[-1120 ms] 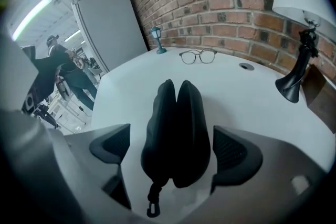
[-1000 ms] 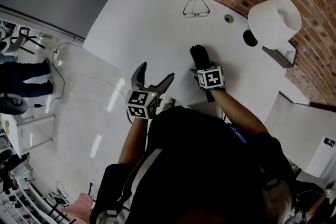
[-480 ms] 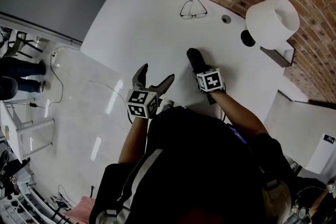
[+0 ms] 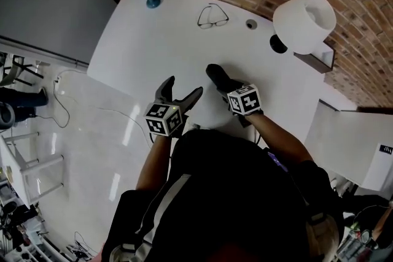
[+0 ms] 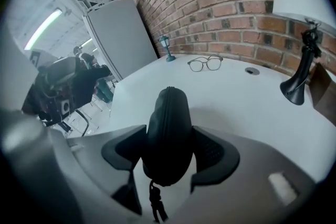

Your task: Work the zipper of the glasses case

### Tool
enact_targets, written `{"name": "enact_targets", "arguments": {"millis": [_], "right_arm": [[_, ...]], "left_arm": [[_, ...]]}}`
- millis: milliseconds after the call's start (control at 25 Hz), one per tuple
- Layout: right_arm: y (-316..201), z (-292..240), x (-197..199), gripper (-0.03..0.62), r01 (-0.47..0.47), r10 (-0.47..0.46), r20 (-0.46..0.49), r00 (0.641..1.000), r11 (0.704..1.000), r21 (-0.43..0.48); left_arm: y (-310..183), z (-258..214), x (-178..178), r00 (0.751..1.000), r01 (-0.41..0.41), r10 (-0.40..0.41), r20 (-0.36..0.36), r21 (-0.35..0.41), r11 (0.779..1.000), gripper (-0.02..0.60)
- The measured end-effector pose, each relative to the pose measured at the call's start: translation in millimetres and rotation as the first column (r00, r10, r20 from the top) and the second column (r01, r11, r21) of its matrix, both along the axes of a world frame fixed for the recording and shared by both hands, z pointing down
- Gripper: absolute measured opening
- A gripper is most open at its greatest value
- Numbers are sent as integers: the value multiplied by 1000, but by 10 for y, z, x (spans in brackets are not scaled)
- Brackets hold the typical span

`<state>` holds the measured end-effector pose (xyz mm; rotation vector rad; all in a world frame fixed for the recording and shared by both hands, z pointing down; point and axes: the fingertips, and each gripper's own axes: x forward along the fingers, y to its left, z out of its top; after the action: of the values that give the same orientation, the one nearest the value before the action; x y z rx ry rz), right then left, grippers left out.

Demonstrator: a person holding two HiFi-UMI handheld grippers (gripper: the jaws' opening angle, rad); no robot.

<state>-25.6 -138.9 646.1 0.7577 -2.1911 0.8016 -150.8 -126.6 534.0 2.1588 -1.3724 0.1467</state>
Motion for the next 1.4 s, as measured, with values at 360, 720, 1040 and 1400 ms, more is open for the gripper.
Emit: {"name": "enact_targets", "arguments": {"millis": [360,720,1040,1400], "right_arm": [[-110,-608,8,267,-103,102,258,961,995,-9],[-137,-1066,-32,267,-145,134,415,900,989,-3],[-113,-1270,-186,267,-133,109,511,853,991,10],[-10,-1447,-300,267,-79,71,598,798,997,-13]], "left_arm": [[-221,8,184,974,-66,60,-218,-21,998,466],[-541,-52,343,774,-103,69,-629,-17,995,455],[-585,-79,509,723,-171,102,-683,-34,985,449],[-556,-320,744,587,-235,172,-791,37,971,449]]}}
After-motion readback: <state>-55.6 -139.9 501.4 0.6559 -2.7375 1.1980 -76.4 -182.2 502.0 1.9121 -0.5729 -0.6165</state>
